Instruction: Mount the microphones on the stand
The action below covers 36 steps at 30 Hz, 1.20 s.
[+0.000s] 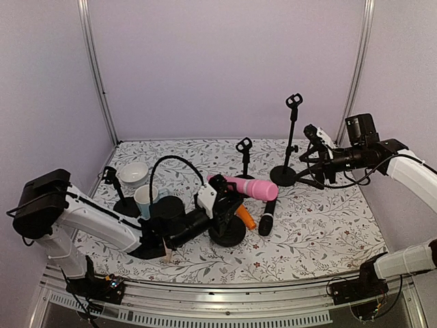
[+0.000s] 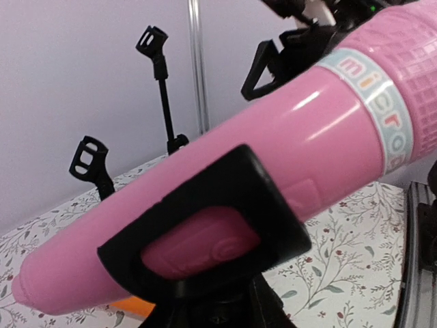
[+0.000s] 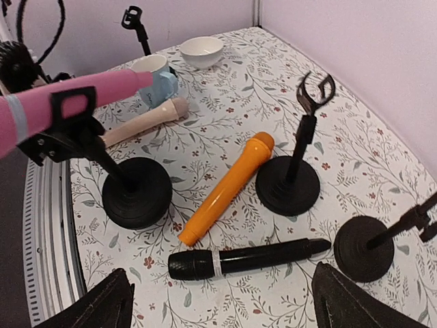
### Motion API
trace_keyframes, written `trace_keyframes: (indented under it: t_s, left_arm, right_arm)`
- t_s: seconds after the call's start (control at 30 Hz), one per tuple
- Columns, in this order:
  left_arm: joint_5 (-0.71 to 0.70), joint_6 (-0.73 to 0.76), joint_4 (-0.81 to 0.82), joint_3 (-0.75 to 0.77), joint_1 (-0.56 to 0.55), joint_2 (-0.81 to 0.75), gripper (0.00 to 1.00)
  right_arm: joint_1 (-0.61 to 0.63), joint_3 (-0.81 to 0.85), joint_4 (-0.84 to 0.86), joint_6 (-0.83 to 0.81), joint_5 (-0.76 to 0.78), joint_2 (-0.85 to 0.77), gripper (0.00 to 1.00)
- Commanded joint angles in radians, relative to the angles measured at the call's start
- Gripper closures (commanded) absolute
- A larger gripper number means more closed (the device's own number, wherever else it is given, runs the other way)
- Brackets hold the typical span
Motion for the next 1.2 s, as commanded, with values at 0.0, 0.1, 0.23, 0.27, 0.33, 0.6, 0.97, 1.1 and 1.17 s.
trace_keyframes:
  t_s: [0.0,0.1,0.23,0.27,0.33,0.6,0.97,1.1,1.17]
  left_arm:
    - [0.247,0.019,-0.153,0.131,0.022,-0.109,1.0]
    - [0.333,0.025,-0.261,0.223,0.041,-0.095,1.0]
    - [0.414,-0.018,-0.264,0.254,0.084,-0.068,1.0]
    - [0.433,-0.03,-0.254,0.258,0.093,-0.058,1.0]
    - [0.468,-0.052,-0.223,0.267,0.103,-0.036,1.0]
    - [0.512,-0.081,-0.2,0.308,0.105,0.022,1.0]
    - [0.395,-0.092,-0.179,0.114,0.102,-0.108,1.0]
    - [0.318,-0.09,-0.095,0.025,0.106,-0.118,1.0]
    - [0.294,-0.093,-0.041,-0.005,0.115,-0.107,1.0]
  right_arm:
    - [-0.197,-0.139,0.219,0.12,-0.15,-0.062,0.08]
    - [-0.319,-0.166,0.244,0.175,-0.219,-0.052,0.11]
    - [-0.328,-0.206,0.239,0.147,-0.258,-0.057,0.15]
    - [-0.328,-0.213,0.238,0.142,-0.255,-0.059,0.15]
    - [-0.328,-0.218,0.239,0.139,-0.238,-0.065,0.16]
    - [-0.328,-0.161,0.187,0.159,-0.201,-0.111,0.17]
    - [-0.234,-0.057,0.04,0.116,-0.245,-0.073,0.25]
    - [-0.157,0.005,0.008,0.097,-0.198,-0.026,0.25]
    - [-0.125,0.054,-0.013,0.084,-0.187,0.003,0.25]
